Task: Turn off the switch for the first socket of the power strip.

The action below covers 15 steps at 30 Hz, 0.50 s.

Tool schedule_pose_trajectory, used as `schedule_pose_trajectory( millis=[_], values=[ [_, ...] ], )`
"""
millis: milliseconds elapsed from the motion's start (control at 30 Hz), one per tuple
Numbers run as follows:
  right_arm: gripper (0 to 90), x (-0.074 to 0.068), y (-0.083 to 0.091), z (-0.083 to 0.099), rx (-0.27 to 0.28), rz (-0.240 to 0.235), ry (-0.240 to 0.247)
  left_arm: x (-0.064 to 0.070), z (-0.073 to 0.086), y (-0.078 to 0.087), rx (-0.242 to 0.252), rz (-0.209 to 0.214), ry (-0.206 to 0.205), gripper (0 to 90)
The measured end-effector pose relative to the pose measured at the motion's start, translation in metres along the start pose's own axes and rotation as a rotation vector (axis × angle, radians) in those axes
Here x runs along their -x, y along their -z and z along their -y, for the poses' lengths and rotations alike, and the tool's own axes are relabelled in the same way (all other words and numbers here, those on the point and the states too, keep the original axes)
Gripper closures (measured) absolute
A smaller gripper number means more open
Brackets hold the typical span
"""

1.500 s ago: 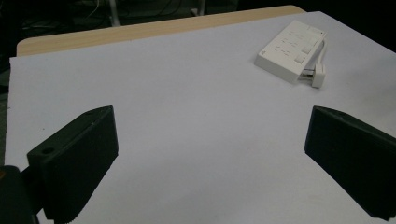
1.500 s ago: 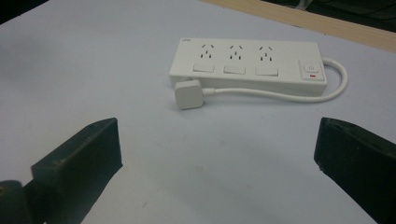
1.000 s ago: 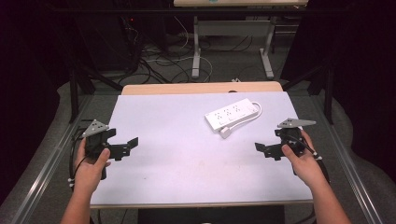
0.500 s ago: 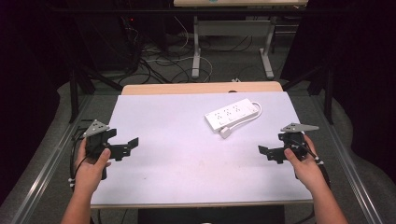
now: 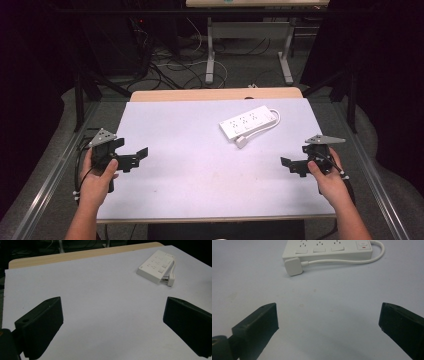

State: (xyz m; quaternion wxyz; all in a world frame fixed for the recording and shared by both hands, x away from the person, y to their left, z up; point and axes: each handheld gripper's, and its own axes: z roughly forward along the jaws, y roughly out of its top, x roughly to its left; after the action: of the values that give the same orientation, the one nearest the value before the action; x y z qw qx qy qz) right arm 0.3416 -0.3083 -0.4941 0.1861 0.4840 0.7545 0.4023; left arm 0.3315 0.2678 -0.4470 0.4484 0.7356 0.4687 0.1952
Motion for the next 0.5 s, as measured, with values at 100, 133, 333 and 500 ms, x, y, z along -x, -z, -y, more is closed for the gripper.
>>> schedule_pose_trajectory(
  millis=[100,133,333,500],
  values=[
    [1.9,0.0005,0.0,0.0014,0.0,0.001,-0.006,-0.0001,-0.0001,0.0002,-0.001,0.0,-0.001,2.6],
    [2.0,0.0007,0.0002,0.0017,0.0,0.002,-0.005,-0.0001,0.0,0.0004,-0.001,-0.001,0.001,2.7],
    [2.0,0.0,-0.001,0.0034,0.002,0.005,-0.011,-0.0005,-0.0002,0.0011,-0.003,0.001,0.001,2.7],
    [2.0,-0.0007,-0.0025,0.0041,-0.003,0.001,-0.003,-0.0008,0.0002,0.0008,-0.005,0.001,0.002,2.7]
  ],
)
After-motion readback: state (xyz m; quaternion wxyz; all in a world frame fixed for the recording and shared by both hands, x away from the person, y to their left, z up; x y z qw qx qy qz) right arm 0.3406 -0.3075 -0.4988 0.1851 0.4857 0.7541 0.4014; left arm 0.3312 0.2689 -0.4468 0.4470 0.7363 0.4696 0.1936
